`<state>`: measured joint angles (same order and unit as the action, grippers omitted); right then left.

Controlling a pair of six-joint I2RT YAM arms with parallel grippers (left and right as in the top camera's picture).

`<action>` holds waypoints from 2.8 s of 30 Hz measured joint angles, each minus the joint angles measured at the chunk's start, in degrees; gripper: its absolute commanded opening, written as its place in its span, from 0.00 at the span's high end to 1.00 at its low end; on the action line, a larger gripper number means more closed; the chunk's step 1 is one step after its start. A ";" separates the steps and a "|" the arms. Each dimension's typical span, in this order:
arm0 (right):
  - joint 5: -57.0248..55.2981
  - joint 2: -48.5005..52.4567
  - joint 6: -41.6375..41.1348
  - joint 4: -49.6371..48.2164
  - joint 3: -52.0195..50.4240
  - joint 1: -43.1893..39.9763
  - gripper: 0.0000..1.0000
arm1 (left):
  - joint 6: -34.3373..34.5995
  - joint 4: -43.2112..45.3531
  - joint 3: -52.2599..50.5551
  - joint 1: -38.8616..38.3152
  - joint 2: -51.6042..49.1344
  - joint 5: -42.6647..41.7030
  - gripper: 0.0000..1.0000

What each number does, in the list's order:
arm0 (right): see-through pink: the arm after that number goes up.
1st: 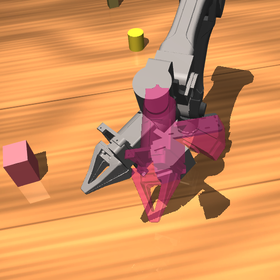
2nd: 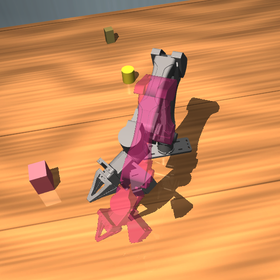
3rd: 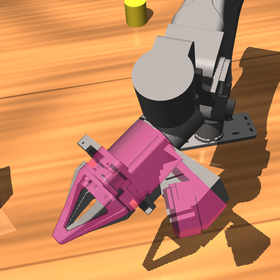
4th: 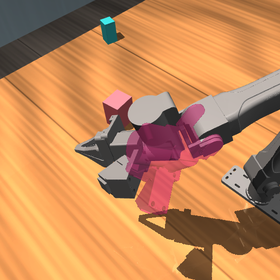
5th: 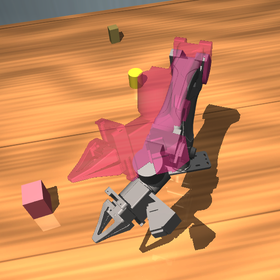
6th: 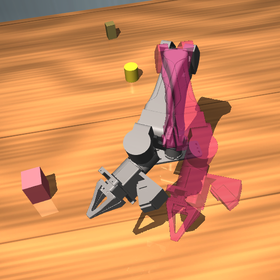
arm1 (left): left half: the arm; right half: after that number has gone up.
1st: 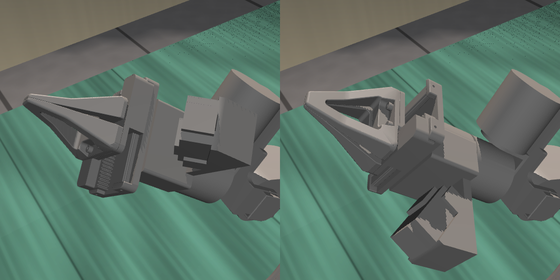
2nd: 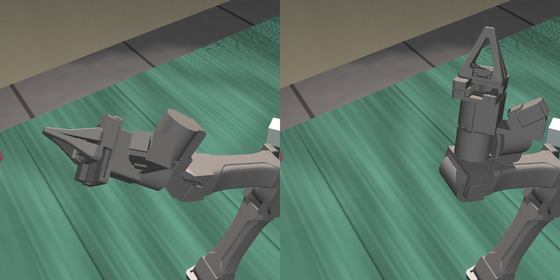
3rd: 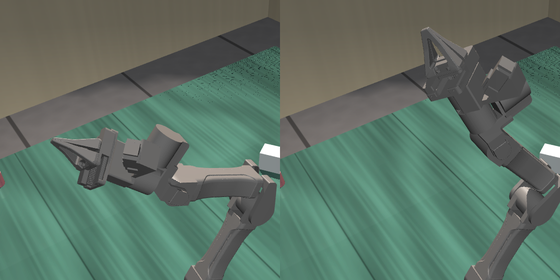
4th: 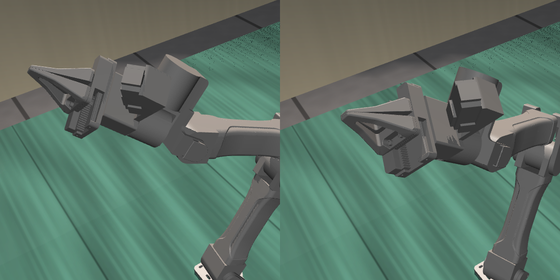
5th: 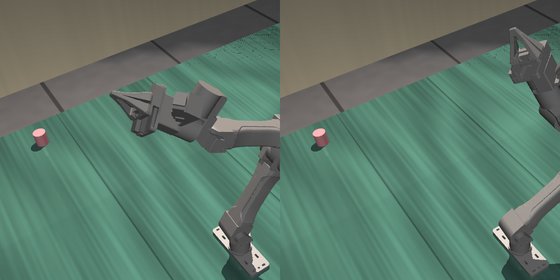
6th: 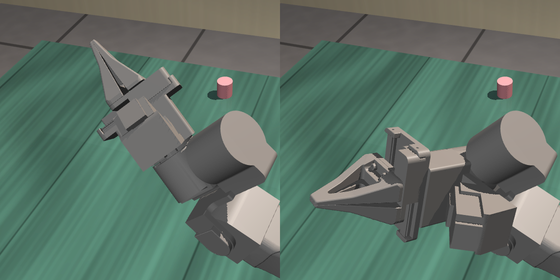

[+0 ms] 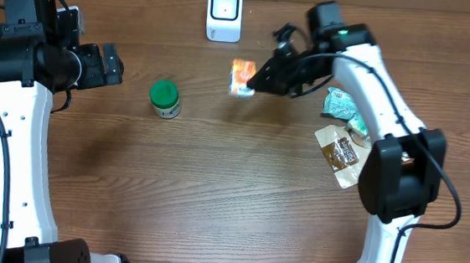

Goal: Scan the item barcode
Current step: 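Lift the orange box and hold it up to the scanner, then carry the orange box right and drop it on the scanned pile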

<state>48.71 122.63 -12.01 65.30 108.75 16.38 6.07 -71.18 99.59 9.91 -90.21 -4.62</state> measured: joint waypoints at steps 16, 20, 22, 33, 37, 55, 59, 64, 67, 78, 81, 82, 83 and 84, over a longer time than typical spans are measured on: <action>-59.87 0.22 2.45 -6.80 22.60 12.44 0.96 | -0.02 0.02 0.00 0.00 -0.02 0.00 0.00; -70.18 2.32 9.35 -19.91 22.80 15.04 0.96 | 0.00 -0.02 0.00 0.00 -0.02 0.02 0.01; -73.05 4.35 14.21 -26.23 22.86 15.89 0.96 | 0.00 0.02 0.00 0.00 -0.02 0.04 0.00; -81.09 21.35 42.32 -51.30 22.91 16.00 0.96 | 0.00 0.00 0.00 0.00 -0.02 0.17 0.00; -81.99 25.68 53.22 -57.33 22.91 15.96 0.96 | 0.00 0.00 0.00 0.00 -0.02 0.17 0.01; -82.20 28.30 66.73 -59.91 22.91 15.96 0.96 | 0.00 0.00 0.00 0.00 -0.02 0.17 0.00; -82.53 28.30 66.34 -59.87 22.91 15.96 0.96 | 0.00 0.00 0.00 0.00 -0.02 0.17 0.01; -81.68 27.80 60.26 -54.88 22.93 15.98 0.96 | -0.02 0.02 0.00 0.00 -0.02 0.20 0.00; -78.95 25.97 53.13 -47.39 22.84 15.98 0.96 | -0.02 0.00 0.00 0.00 -0.02 0.20 0.00; -52.30 -0.44 17.51 -12.11 23.21 13.53 0.96 | 0.00 -0.02 0.00 0.00 -0.02 0.20 0.01; -48.02 -6.45 11.08 2.12 24.35 9.81 0.96 | 0.00 0.00 0.00 0.00 -0.02 0.17 0.00; -47.39 -7.19 10.12 5.88 24.41 8.70 0.96 | 0.00 0.00 0.00 0.00 -0.02 0.20 0.00; -47.01 -7.50 8.94 10.58 24.70 7.08 0.96 | -0.02 0.02 0.00 0.00 -0.02 0.20 0.00; -46.18 -7.43 7.80 15.28 24.68 5.46 0.96 | 0.00 0.02 0.00 0.00 -0.02 0.20 0.00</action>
<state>2.52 115.20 -4.21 80.58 133.43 21.85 6.07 -71.16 99.59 9.91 -90.24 -4.43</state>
